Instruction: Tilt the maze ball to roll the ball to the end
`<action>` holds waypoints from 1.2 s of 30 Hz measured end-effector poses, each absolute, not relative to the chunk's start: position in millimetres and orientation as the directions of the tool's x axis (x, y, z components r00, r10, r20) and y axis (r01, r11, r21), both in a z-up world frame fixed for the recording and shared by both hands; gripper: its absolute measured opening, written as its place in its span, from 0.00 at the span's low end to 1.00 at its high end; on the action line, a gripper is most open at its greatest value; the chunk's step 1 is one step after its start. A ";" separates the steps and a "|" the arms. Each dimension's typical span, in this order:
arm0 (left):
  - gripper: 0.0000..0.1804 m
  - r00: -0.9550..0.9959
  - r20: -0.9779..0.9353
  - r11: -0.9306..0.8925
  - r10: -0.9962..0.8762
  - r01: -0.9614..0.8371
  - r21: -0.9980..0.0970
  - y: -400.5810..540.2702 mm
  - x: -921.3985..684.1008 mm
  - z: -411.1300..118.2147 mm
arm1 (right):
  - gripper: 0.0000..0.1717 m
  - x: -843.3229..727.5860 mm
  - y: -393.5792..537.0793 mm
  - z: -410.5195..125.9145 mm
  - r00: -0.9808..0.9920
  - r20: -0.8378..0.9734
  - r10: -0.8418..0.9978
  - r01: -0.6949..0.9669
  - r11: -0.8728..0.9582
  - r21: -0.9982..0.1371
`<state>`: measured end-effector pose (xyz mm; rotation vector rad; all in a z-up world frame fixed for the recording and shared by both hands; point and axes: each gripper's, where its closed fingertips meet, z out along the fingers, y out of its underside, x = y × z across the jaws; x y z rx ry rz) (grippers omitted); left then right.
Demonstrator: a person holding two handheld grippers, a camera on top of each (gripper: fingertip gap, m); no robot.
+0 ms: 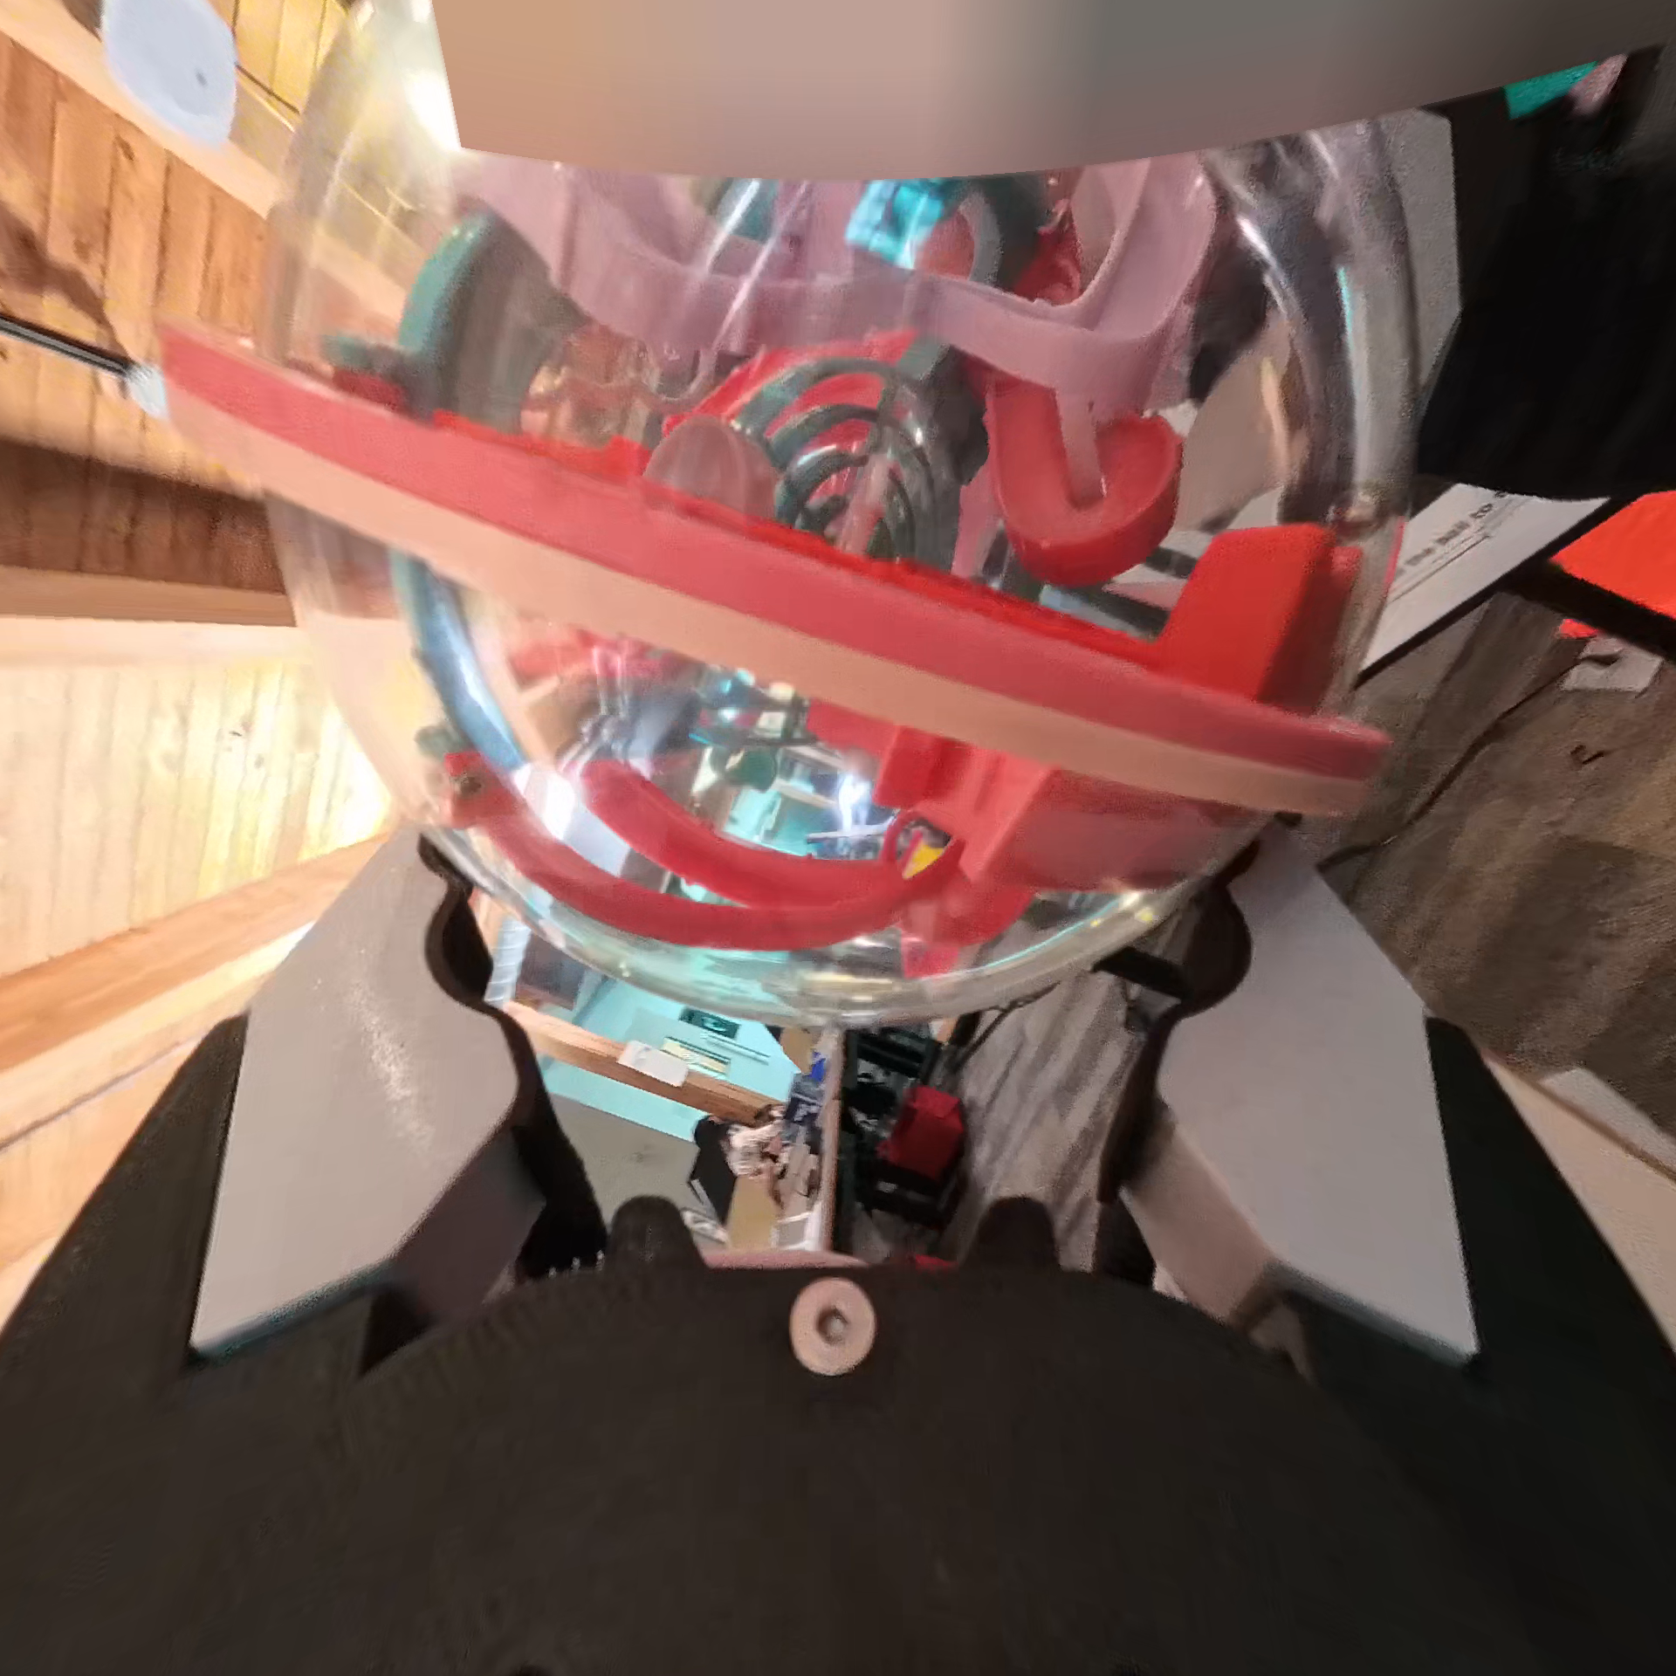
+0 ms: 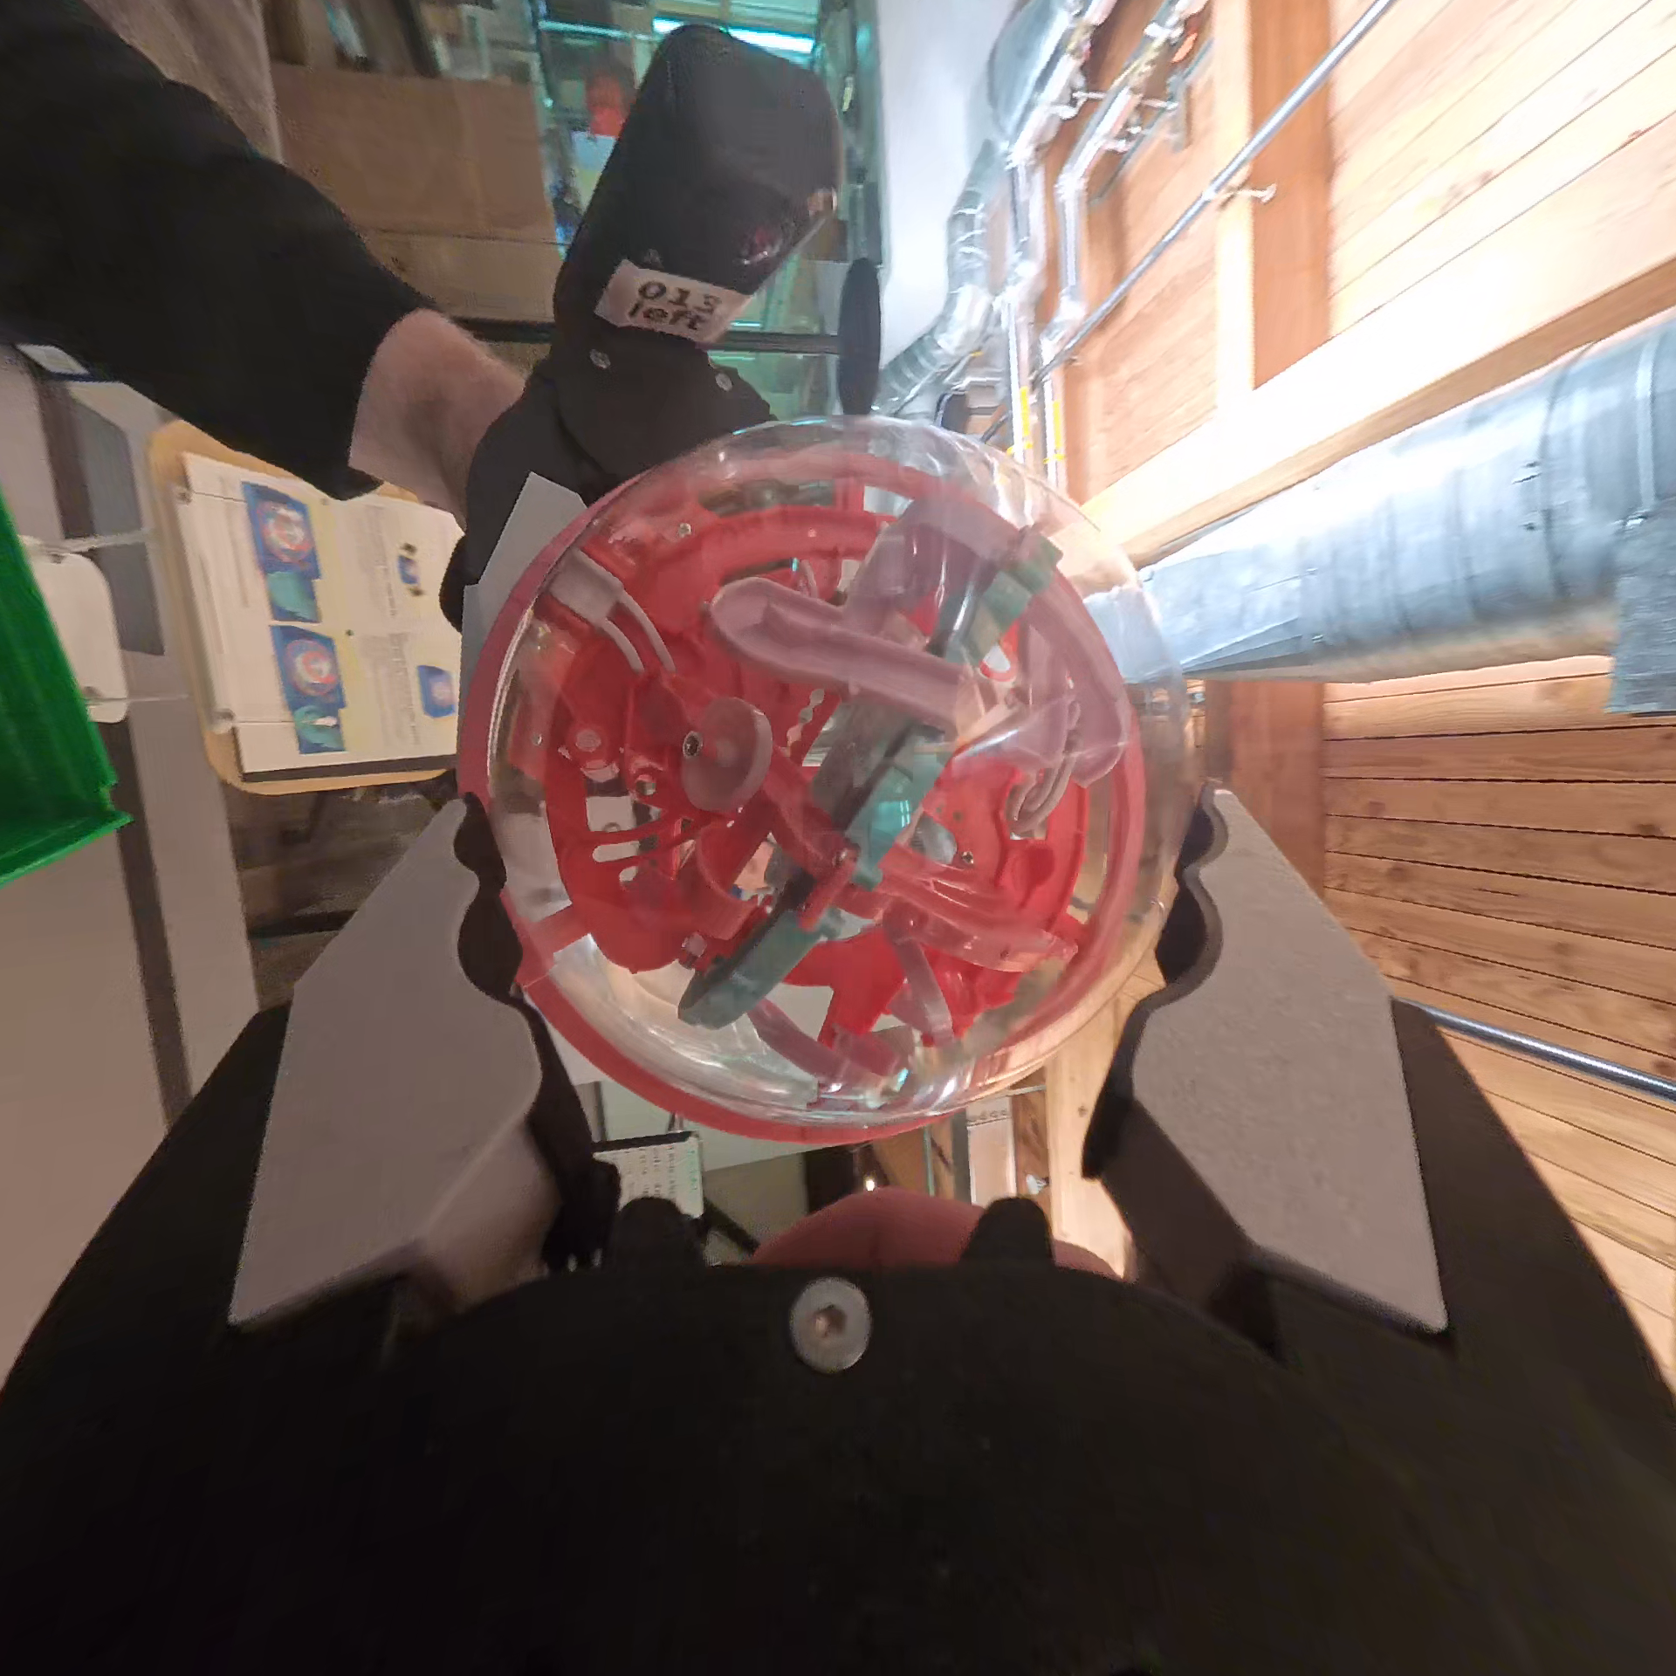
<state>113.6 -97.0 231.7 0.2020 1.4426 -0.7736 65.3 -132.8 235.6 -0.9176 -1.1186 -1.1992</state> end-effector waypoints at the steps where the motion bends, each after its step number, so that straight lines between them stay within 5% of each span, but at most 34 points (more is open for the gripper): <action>1: 0.85 -0.044 -0.941 0.758 -0.334 0.581 -0.297 -102.7 109.3 236.3 | 0.84 62.4 -138.9 238.7 0.002 0.969 -0.249 0.986 0.162 0.039; 11: 0.85 0.092 -0.962 0.796 -0.256 0.585 -0.156 -132.0 84.5 264.9 | 0.83 50.8 -167.8 259.4 -0.033 0.942 -0.335 0.986 0.142 0.084; 23: 0.87 0.293 -0.909 0.766 -0.297 0.642 -0.043 -135.3 71.0 297.5 | 0.84 28.2 -168.9 283.4 -0.327 0.894 -0.305 0.944 -0.057 0.326; 36: 0.87 0.343 -0.826 0.692 -0.446 0.718 -0.075 -121.1 64.5 314.1 | 0.84 6.8 -151.3 294.9 -0.536 0.834 -0.132 0.832 -0.247 0.496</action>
